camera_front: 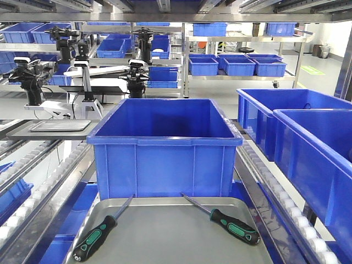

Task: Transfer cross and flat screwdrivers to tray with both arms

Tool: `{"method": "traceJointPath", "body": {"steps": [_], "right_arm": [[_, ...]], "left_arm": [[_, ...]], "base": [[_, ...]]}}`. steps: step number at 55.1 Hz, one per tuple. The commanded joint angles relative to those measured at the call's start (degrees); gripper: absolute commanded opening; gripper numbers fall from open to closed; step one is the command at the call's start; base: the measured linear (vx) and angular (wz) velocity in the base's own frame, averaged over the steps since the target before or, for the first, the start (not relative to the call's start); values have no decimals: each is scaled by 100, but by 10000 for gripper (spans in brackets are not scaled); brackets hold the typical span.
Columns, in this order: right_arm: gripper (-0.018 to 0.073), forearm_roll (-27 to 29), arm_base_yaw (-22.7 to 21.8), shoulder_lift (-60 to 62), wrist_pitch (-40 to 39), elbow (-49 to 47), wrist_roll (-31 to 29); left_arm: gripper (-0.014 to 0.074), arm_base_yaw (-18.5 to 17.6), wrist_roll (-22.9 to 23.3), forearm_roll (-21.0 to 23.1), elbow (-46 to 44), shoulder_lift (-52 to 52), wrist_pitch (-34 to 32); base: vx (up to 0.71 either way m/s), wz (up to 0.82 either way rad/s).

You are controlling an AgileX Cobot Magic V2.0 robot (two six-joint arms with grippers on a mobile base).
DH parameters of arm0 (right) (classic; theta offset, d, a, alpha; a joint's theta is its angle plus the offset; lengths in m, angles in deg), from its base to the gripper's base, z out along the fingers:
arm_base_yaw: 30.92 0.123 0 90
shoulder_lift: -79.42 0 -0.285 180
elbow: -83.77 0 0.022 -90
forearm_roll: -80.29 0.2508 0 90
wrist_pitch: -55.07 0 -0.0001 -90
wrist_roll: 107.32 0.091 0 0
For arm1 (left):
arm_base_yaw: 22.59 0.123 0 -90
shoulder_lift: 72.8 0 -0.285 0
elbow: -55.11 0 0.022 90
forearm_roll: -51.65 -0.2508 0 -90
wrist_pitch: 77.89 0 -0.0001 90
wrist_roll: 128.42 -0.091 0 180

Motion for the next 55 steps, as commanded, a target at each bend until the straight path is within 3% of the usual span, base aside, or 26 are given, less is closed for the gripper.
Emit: {"method": "traceJointPath", "body": {"steps": [1, 19, 55], "right_arm": [[-11, -221, -35, 370, -632, 217, 226], [-11, -176, -427, 559, -577, 331, 257], [-11, -176, -422, 559, -582, 331, 235]], "left_arm": [[-6, -24, 46, 3, -155, -24, -459], [-6, -24, 46, 3, -155, -24, -454], [-6, -24, 46, 3, -155, -24, -454]], "base": [[0, 0], [0, 0], [0, 0]]}}
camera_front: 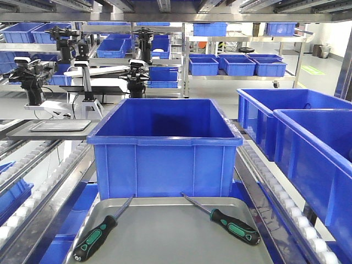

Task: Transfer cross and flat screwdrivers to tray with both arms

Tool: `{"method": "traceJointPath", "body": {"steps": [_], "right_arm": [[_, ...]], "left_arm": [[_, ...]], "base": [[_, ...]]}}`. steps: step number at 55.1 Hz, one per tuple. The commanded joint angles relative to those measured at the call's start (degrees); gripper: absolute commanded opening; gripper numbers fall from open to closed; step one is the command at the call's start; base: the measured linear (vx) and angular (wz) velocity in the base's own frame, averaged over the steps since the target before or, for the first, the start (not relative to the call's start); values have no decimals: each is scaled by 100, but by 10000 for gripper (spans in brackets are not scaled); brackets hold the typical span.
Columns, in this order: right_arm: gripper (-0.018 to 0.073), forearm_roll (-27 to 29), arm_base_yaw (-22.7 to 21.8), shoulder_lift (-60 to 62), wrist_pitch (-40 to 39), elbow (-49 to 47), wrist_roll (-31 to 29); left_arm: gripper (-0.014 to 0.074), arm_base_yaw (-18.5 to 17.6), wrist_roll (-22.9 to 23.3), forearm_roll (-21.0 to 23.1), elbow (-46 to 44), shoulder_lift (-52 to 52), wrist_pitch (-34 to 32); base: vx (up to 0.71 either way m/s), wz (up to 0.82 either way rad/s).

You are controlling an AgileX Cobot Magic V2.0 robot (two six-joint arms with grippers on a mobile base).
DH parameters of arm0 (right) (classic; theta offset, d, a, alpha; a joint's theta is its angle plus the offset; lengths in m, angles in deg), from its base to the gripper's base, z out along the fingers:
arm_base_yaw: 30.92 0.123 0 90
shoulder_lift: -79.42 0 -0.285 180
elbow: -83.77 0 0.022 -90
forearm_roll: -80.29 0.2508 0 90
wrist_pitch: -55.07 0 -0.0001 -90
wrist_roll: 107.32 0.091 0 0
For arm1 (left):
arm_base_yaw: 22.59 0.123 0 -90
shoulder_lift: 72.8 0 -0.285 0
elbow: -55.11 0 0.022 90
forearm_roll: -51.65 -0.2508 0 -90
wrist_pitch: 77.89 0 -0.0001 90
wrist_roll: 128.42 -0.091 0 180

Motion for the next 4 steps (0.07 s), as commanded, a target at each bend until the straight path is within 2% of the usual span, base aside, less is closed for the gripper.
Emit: {"method": "traceJointPath", "body": {"steps": [1, 4], "right_arm": [[-11, -51, -42, 30, -515, 47, -17], [-11, -51, -42, 30, -515, 47, -17]], "left_arm": [[-6, -24, 46, 4, -159, -24, -461], [-6, -24, 46, 4, -159, -24, -461]], "base": [[0, 0], [0, 0]]}}
